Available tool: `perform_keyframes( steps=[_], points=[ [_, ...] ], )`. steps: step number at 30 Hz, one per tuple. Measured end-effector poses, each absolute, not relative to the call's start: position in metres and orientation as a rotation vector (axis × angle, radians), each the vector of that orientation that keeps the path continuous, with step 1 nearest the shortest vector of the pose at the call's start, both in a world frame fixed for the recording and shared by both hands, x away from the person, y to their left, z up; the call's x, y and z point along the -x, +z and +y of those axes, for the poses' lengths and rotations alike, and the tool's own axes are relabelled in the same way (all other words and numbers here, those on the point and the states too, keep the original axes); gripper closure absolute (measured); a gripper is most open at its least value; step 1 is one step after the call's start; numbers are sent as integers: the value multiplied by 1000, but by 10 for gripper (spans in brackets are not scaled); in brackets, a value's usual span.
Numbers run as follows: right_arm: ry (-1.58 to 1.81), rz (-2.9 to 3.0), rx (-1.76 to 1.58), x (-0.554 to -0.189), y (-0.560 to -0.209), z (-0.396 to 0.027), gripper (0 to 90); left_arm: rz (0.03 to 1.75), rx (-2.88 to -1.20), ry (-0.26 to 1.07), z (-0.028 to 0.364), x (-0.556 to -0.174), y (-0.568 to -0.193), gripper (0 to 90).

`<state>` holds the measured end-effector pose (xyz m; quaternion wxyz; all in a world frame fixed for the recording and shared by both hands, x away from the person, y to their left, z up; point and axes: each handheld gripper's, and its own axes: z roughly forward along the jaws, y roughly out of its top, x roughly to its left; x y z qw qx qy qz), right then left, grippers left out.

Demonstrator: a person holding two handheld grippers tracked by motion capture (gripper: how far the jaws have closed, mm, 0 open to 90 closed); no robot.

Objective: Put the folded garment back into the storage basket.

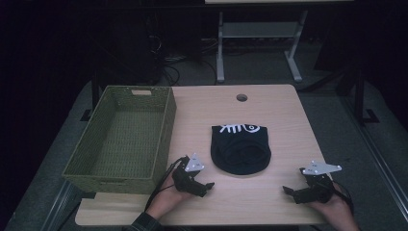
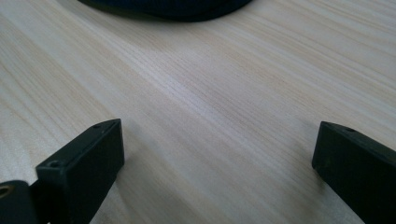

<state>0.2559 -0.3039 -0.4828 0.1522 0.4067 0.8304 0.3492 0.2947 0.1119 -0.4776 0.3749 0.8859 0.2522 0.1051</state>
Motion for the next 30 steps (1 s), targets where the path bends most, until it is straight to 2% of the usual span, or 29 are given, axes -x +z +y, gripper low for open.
perform_keyframes(
  steps=[3,7,8,12,13,14,17,18,19,21,24,25,26,30],
  points=[
    [987,2393,-1159,-257,-479,-303,102,656,-2263,273,111,-294,-478,123],
    [1002,2377,-1152,-259,-476,-304,160,659,-2263,275,111,-294,-478,123],
    [1018,2376,-1157,-262,-473,-305,228,661,-2261,274,110,-294,-478,122],
    [1051,2380,-1149,-267,-469,-306,322,667,-2257,275,110,-294,-478,123],
    [1057,2378,-1150,-268,-468,-306,367,667,-2257,275,110,-294,-478,123],
    [1069,2384,-1138,-270,-465,-306,453,667,-2258,275,110,-294,-478,123],
    [1074,2379,-1126,-273,-462,-306,562,667,-2257,275,110,-294,-478,123],
    [1074,2379,-1126,-273,-462,-306,562,667,-2258,275,110,-294,-478,123],
    [1087,2386,-1131,-276,-460,-306,627,666,-2258,276,110,-294,-478,123],
    [1095,2391,-1126,-278,-459,-306,658,666,-2260,277,110,-293,-478,124],
    [1118,2404,-1111,-286,-453,-304,767,666,-2259,277,111,-293,-478,124],
    [1118,2404,-1111,-286,-453,-304,767,666,-2259,277,111,-293,-478,124],
    [1126,2402,-1098,-289,-450,-302,821,665,-2260,277,111,-293,-478,124],
    [1147,2390,-1086,-297,-443,-301,892,665,-2260,277,111,-293,-478,124]
  ],
)
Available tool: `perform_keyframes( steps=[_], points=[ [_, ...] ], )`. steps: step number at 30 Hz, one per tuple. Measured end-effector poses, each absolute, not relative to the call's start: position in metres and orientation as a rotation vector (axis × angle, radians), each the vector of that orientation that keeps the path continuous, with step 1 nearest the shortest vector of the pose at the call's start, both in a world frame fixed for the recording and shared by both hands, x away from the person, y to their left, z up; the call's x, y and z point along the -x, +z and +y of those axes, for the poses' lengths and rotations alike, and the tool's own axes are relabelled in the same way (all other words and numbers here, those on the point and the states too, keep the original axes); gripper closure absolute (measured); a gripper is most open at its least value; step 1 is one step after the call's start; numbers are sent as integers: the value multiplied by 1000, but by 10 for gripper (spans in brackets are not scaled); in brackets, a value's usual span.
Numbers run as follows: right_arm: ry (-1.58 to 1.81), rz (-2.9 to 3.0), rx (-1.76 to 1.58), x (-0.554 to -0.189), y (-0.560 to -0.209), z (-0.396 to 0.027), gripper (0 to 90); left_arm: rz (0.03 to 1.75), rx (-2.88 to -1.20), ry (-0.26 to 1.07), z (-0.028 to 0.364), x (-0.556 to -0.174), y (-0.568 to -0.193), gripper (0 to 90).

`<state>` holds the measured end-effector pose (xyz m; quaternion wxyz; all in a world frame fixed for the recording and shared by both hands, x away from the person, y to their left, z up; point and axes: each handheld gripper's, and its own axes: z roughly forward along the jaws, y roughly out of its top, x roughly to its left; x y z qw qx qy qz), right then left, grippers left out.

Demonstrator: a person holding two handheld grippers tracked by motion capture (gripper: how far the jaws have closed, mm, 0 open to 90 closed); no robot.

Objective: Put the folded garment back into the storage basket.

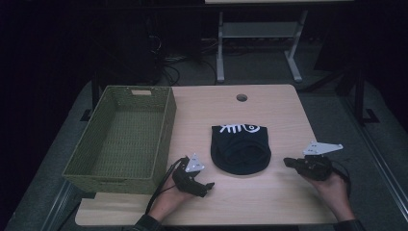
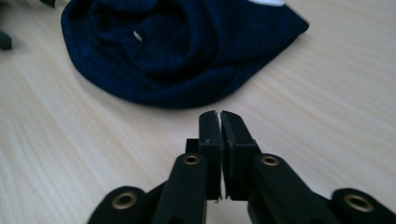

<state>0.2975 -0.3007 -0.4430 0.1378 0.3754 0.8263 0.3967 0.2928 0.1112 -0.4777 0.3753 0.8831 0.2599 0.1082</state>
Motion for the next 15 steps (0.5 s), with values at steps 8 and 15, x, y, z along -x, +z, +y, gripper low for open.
perform_keyframes(
  steps=[8,15],
  points=[
    [1189,2379,-1076,-314,-434,-298,900,663,-2261,277,111,-293,-478,123],
    [1197,2372,-1065,-331,-425,-290,900,658,-2262,276,112,-293,-478,124]
  ],
)
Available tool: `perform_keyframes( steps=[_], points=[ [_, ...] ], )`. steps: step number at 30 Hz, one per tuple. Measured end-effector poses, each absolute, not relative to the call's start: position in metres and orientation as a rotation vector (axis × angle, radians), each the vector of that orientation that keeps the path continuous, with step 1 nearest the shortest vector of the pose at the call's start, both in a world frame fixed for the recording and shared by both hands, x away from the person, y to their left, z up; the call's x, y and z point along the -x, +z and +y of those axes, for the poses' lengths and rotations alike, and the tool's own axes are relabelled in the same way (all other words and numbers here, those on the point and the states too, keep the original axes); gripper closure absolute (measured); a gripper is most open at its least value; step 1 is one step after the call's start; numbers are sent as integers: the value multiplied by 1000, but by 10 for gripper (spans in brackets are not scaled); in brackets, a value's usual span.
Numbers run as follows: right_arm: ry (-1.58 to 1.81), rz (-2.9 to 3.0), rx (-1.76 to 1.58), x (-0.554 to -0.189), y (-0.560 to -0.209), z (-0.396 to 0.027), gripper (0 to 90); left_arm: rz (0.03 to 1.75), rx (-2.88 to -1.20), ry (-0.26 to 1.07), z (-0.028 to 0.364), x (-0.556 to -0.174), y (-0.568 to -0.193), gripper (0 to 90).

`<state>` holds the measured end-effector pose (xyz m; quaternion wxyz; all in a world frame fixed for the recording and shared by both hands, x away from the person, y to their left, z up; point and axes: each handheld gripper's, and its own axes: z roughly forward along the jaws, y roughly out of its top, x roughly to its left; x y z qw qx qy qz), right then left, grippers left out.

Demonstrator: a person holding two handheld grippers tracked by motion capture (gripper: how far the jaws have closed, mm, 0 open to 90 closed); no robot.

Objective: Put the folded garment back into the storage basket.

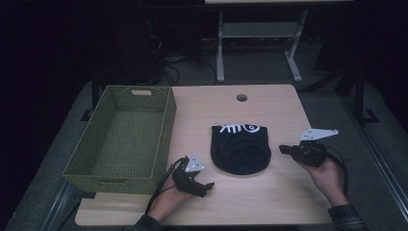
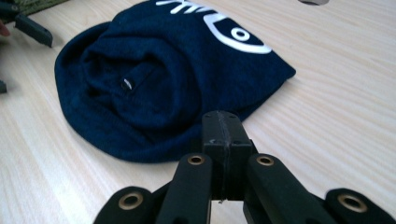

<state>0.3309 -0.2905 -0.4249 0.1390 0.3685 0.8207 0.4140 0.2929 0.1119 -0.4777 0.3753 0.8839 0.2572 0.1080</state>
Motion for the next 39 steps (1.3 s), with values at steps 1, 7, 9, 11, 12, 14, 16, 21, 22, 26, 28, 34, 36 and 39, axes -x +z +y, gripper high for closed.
perform_keyframes(
  steps=[1,7,9,11,12,14,16,21,22,26,28,34,36,39],
  points=[
    [1198,2375,-1061,-333,-424,-289,900,658,-2262,276,112,-293,-478,124],
    [1181,2393,-1030,-346,-419,-284,900,655,-2266,277,112,-293,-478,124],
    [1207,2384,-1035,-350,-418,-283,900,659,-2261,277,112,-293,-478,124],
    [1207,2388,-1041,-353,-418,-282,900,661,-2259,277,112,-293,-478,124],
    [1197,2389,-1042,-355,-418,-281,900,659,-2259,277,112,-293,-478,124],
    [1186,2396,-1033,-360,-417,-279,900,656,-2261,279,112,-293,-478,124],
    [1195,2391,-1018,-369,-415,-276,900,654,-2266,280,112,-293,-477,124],
    [1178,2391,-1033,-382,-414,-272,900,653,-2268,280,112,-293,-477,124],
    [1183,2386,-1025,-388,-414,-269,900,656,-2267,277,112,-293,-477,124],
    [1162,2394,-1030,-398,-415,-265,900,656,-2267,277,112,-293,-477,124],
    [1157,2391,-1036,-406,-417,-261,900,656,-2267,277,112,-293,-477,124],
    [1154,2394,-1056,-421,-420,-255,900,655,-2268,277,112,-293,-477,124],
    [1164,2387,-1048,-427,-421,-253,900,656,-2266,277,112,-293,-477,124],
    [1158,2399,-1056,-440,-424,-250,900,656,-2268,277,112,-293,-477,124]
  ],
)
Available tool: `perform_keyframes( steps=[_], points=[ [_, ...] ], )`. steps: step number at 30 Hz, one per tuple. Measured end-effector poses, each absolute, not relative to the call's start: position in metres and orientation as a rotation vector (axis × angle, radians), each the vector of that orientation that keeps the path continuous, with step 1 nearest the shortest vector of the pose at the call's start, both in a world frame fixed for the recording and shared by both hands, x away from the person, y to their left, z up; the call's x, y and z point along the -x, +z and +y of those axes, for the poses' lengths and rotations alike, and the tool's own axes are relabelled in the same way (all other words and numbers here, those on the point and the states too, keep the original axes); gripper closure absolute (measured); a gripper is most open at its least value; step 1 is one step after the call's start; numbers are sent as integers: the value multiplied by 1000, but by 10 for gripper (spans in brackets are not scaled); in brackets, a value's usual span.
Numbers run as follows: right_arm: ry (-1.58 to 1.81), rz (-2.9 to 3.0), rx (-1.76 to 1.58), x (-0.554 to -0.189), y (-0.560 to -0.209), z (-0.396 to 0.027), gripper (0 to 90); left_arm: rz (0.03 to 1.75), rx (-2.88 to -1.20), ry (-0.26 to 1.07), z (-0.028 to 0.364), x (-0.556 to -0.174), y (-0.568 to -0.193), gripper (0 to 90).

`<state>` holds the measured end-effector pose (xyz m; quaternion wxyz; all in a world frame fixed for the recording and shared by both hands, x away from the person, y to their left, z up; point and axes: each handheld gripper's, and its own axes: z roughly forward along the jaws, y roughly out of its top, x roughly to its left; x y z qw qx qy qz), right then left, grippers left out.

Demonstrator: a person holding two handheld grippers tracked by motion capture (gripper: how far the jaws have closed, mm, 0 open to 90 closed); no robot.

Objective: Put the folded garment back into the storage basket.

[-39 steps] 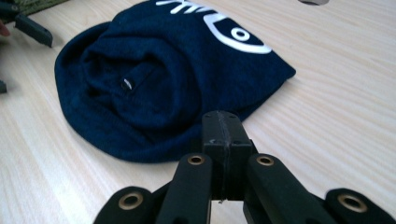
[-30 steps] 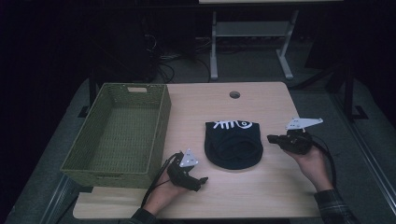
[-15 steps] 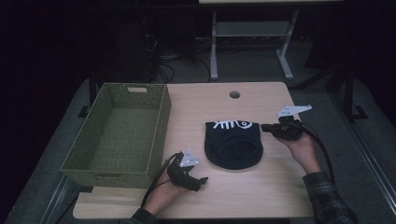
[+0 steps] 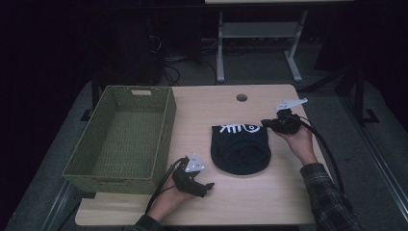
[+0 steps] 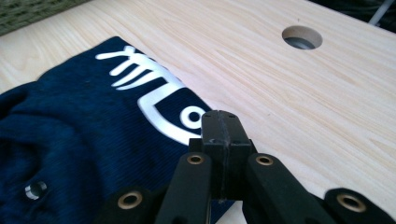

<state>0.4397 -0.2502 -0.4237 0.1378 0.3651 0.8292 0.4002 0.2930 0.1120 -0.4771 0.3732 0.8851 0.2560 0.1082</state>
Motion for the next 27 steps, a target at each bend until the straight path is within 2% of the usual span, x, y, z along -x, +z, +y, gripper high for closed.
perform_keyframes(
  steps=[16,27],
  points=[
    [1070,2442,-1116,-479,-445,-237,900,657,-2268,277,112,-293,-477,124],
    [1019,2483,-1152,-486,-458,-243,900,657,-2268,277,112,-293,-477,124]
  ],
)
